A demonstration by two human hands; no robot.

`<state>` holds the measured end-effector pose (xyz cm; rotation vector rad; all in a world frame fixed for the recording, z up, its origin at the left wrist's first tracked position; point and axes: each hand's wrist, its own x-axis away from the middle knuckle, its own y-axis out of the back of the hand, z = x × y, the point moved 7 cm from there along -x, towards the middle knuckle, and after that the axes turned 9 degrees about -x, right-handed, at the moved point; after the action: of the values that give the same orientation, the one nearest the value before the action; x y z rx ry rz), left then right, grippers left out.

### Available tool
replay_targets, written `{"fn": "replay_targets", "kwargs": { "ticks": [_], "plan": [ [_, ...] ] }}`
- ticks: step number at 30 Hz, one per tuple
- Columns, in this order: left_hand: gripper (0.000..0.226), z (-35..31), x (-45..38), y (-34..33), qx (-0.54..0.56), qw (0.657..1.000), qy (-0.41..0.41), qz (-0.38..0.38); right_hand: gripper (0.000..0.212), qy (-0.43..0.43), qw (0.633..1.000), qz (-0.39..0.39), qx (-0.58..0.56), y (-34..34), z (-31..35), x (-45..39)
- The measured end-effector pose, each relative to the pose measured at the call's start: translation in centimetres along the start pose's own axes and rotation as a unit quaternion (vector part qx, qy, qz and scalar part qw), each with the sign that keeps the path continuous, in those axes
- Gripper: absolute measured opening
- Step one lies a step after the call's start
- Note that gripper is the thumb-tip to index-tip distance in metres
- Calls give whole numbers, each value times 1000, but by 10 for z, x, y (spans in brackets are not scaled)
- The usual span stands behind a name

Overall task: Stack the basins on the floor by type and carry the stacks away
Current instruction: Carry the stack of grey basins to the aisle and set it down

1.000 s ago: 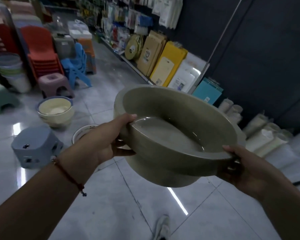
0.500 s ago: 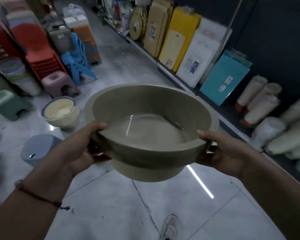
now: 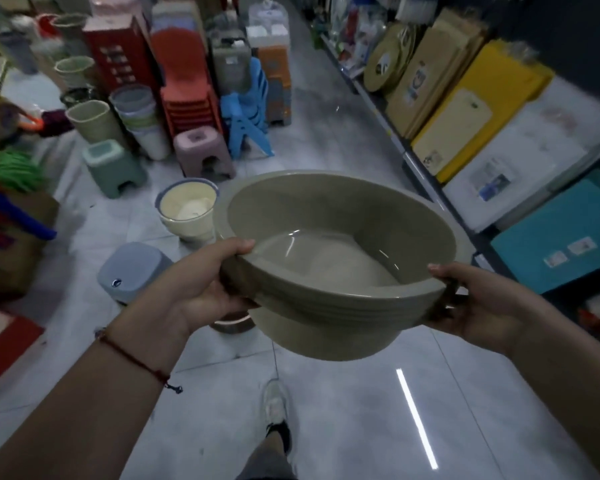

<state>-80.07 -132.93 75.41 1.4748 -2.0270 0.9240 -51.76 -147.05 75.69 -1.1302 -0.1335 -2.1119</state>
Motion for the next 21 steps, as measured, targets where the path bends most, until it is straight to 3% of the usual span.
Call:
{"fn": "replay_targets", "kwargs": {
  "ticks": [5,13,21],
  "plan": [
    [46,-63,-71,-1,-30,999,13,19,14,5,999,-32,-22,-50,43,-45],
    [43,-156,-156,-55,-82,995,0,48,33,30,997,-37,-53,-75,131,-109],
    [32,-211,-268,-136,-157,988,7,10,21,30,998,-36,-53,-68,225,-217]
  ]
}}
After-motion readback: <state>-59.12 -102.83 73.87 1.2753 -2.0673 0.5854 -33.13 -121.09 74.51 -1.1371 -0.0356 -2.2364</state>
